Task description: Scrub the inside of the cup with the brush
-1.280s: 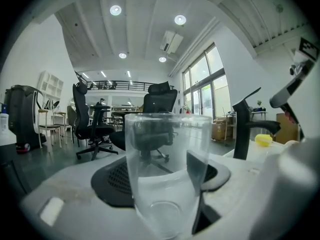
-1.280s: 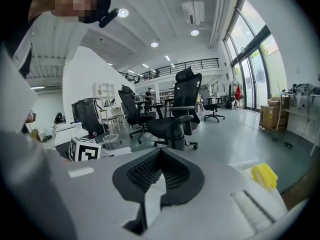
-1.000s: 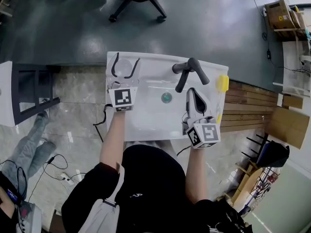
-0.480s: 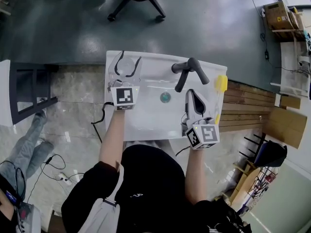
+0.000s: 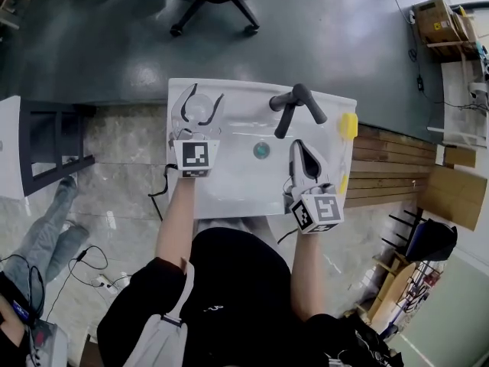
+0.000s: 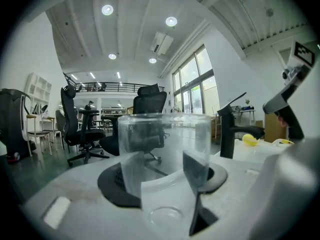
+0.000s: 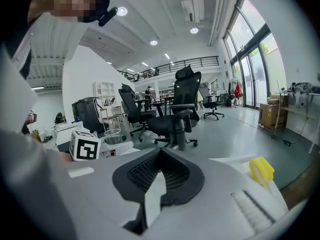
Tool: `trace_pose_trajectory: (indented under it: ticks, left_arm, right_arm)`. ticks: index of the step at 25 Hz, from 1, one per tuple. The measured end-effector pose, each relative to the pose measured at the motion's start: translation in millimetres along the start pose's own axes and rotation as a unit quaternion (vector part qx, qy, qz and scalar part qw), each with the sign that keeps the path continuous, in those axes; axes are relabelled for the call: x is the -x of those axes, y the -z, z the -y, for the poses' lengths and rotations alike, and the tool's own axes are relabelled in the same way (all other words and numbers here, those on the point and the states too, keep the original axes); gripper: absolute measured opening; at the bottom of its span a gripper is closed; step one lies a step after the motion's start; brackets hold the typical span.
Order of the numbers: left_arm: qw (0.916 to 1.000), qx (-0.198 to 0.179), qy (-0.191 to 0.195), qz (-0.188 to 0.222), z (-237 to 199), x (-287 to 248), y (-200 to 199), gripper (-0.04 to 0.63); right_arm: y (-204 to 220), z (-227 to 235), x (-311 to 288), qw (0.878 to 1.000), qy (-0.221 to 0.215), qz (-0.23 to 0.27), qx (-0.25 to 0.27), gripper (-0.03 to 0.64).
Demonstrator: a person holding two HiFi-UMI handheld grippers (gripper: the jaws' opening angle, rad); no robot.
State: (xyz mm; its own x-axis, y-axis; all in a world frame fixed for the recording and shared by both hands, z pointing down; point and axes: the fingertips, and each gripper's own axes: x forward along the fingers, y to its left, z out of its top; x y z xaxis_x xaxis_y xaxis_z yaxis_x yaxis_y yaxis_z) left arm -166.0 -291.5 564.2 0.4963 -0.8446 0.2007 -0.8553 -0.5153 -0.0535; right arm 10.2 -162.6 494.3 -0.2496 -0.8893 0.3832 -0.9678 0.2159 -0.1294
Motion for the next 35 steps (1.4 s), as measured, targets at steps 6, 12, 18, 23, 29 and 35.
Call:
trace_pose_trajectory:
  ticks: [6, 12, 18, 23, 29, 35]
  left_arm:
    - [0.9998, -0.013, 0.016, 0.001, 8, 17, -18, 0.264]
    - [0.9993, -0.021, 0.029, 0.003, 19, 38, -35, 0.264]
    - [0.999, -0.029, 0.035, 0.003, 35, 54, -46, 0.264]
    - [0.9985, -0.044, 0.031, -0.003, 54, 68, -53, 0.264]
    - [0.9965, -0.077, 0.03, -0.013, 82, 84, -62, 0.264]
    - [0.9924, -0.116, 0.03, -0.029, 106, 96, -68, 0.264]
  right_arm:
    - [-1, -3, 7, 1.0, -0.002, 0.014, -0.008, 0.0]
    - [-2, 8, 25, 0.999, 0.014, 0.029, -0.018, 0.0]
    - [-1, 25, 47, 0.998, 0.033, 0.044, -0.027, 0.0]
    - [5, 45, 72, 0.998, 0.04, 0.05, -0.028, 0.0]
    - [28, 81, 105, 0.996, 0.057, 0.05, -0.043, 0.0]
    - [52, 113, 130, 0.995, 0.069, 0.04, -0.054, 0.0]
